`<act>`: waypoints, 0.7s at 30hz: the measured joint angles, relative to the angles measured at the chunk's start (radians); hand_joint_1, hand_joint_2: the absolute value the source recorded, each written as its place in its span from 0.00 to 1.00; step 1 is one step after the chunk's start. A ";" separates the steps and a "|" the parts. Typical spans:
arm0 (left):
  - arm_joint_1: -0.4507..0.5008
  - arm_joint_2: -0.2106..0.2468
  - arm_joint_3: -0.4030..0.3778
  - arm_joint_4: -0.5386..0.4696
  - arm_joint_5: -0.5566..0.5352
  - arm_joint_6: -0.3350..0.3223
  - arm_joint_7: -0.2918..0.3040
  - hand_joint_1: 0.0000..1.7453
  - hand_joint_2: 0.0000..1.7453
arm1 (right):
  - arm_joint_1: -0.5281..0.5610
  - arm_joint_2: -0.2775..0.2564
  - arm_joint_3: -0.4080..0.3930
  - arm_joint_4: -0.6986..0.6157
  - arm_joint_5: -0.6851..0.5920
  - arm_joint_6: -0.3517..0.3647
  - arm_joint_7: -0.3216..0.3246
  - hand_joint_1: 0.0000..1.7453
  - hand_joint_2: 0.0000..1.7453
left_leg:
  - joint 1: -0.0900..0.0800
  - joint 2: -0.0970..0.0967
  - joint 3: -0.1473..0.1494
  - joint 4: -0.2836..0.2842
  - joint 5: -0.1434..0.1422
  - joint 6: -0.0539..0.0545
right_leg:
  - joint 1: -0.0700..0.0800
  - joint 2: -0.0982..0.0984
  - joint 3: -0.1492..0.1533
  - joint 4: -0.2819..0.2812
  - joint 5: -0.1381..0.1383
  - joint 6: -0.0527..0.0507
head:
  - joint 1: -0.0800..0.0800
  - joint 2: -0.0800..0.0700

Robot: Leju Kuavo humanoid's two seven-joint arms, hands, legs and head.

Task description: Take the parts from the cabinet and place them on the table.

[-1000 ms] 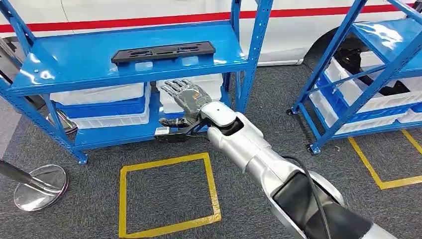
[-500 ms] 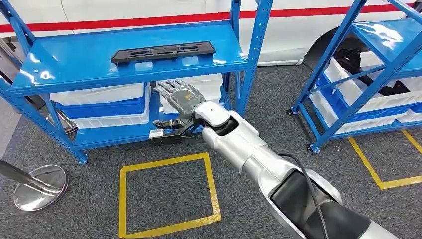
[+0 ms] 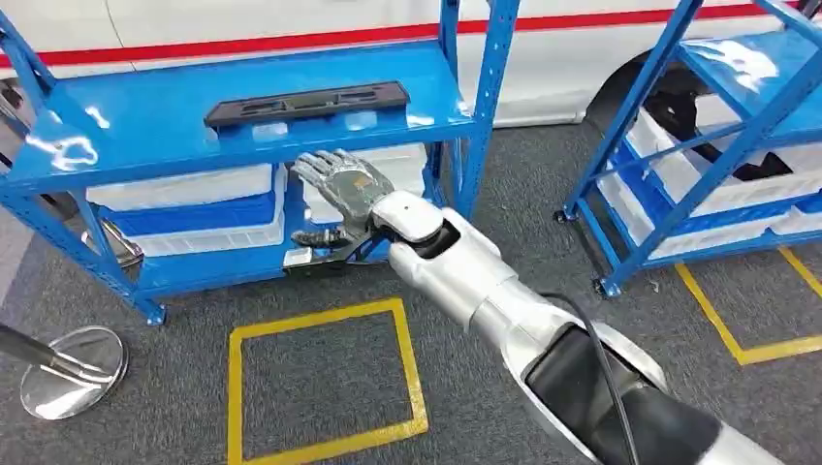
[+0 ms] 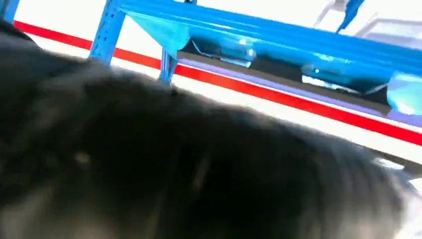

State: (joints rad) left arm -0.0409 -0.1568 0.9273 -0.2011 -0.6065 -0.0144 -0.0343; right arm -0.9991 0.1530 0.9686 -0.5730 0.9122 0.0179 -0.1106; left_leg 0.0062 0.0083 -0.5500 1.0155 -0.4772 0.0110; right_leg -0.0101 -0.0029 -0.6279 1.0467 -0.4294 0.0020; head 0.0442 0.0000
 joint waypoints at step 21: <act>-0.002 -0.004 0.007 0.002 -0.018 0.021 0.010 0.00 0.00 | -0.013 0.000 0.016 0.008 -0.021 0.001 0.014 0.00 0.00 | 0.015 -0.014 -0.063 0.014 0.045 -0.016 | 0.000 0.014 0.017 -0.009 -0.009 -0.044 | 0.001 0.000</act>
State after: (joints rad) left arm -0.0428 -0.1606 0.9342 -0.1991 -0.6249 0.0065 -0.0240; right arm -1.0125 0.1530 0.9846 -0.5646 0.8915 0.0191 -0.0969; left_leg 0.0216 -0.0053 -0.6128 1.0290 -0.4326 -0.0054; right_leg -0.0097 0.0113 -0.6113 1.0376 -0.4382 -0.0416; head 0.0454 0.0000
